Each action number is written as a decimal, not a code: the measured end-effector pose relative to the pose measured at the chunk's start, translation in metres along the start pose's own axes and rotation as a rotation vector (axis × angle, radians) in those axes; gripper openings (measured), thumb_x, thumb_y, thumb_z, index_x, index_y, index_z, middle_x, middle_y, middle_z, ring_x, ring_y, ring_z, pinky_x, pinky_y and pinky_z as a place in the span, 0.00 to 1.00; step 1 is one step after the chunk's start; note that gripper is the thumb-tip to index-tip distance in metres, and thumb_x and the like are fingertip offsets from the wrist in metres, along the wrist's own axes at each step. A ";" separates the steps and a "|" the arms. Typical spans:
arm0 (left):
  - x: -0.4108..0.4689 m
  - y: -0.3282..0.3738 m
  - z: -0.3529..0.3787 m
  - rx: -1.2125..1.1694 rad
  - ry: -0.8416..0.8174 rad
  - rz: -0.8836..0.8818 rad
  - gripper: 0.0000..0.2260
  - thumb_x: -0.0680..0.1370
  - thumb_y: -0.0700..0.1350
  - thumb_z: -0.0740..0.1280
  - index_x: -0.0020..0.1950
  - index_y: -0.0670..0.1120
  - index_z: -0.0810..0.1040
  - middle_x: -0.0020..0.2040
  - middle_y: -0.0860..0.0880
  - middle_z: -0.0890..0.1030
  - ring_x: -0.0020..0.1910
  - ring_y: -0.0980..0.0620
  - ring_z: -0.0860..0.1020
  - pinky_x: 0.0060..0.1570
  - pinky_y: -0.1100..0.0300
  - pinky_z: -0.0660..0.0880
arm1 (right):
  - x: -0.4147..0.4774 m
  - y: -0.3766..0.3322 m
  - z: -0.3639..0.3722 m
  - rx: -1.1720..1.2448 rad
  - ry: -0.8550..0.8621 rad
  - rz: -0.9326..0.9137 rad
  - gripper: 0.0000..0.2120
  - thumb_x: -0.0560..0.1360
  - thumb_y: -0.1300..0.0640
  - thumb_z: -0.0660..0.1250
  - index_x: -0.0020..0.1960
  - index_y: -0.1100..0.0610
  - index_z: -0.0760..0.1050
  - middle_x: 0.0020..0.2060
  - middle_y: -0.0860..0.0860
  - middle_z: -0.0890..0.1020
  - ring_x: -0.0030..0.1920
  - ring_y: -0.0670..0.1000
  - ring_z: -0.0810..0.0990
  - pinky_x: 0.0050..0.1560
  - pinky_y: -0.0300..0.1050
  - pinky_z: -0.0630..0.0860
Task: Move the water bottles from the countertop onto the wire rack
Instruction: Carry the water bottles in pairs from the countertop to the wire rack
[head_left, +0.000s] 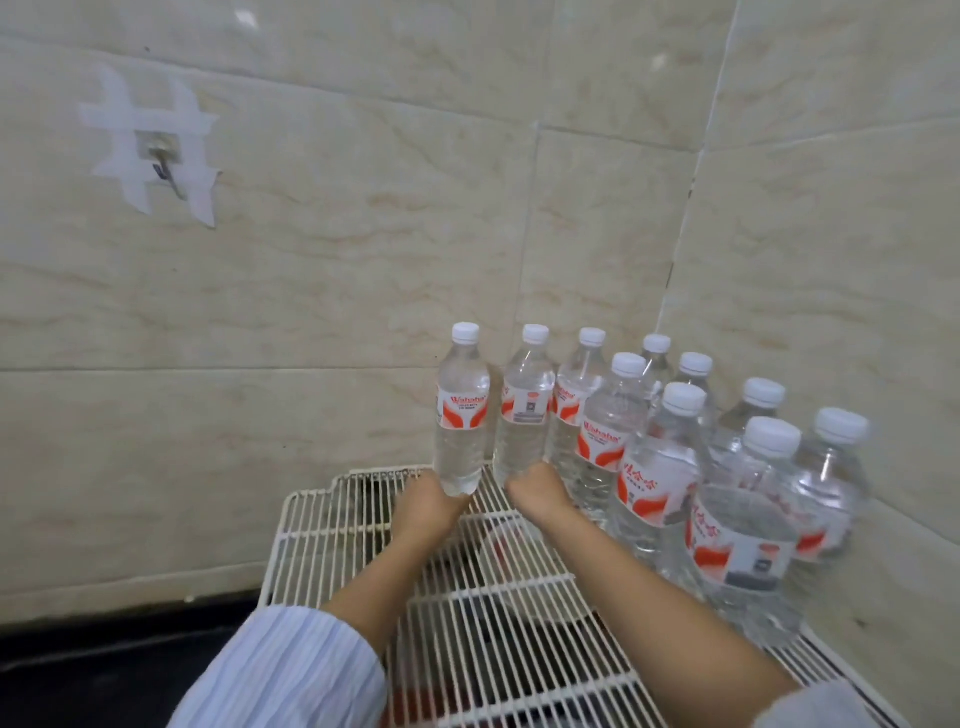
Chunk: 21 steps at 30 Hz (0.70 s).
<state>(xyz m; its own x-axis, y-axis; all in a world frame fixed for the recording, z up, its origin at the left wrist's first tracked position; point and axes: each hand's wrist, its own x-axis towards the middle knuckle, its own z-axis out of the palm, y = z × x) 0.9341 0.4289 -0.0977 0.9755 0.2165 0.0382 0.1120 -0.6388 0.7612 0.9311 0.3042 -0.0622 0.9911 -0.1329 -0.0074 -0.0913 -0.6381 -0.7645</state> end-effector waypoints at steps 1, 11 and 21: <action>-0.009 0.000 -0.007 0.051 0.004 0.000 0.11 0.74 0.53 0.65 0.45 0.46 0.75 0.43 0.46 0.79 0.42 0.46 0.80 0.45 0.53 0.78 | -0.008 0.000 -0.003 -0.037 0.007 -0.032 0.08 0.74 0.64 0.57 0.43 0.64 0.74 0.42 0.60 0.76 0.43 0.56 0.75 0.42 0.48 0.70; -0.146 -0.010 -0.086 0.169 0.187 0.138 0.16 0.76 0.50 0.64 0.58 0.41 0.77 0.58 0.44 0.80 0.55 0.47 0.77 0.52 0.56 0.72 | -0.110 0.021 -0.036 -0.080 -0.189 -0.306 0.24 0.76 0.63 0.58 0.71 0.61 0.59 0.72 0.58 0.62 0.69 0.57 0.65 0.68 0.50 0.64; -0.320 -0.070 -0.106 0.017 0.677 -0.089 0.13 0.75 0.41 0.66 0.59 0.41 0.77 0.57 0.41 0.80 0.57 0.43 0.76 0.58 0.49 0.71 | -0.214 0.036 -0.052 -0.154 -0.285 -0.698 0.25 0.78 0.59 0.56 0.73 0.59 0.55 0.76 0.53 0.51 0.76 0.51 0.48 0.74 0.47 0.50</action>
<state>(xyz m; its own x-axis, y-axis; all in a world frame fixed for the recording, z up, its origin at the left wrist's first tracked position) 0.5945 0.4827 -0.0947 0.6298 0.6794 0.3765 0.1952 -0.6076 0.7699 0.7108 0.2704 -0.0542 0.8089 0.5266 0.2615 0.5724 -0.6037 -0.5549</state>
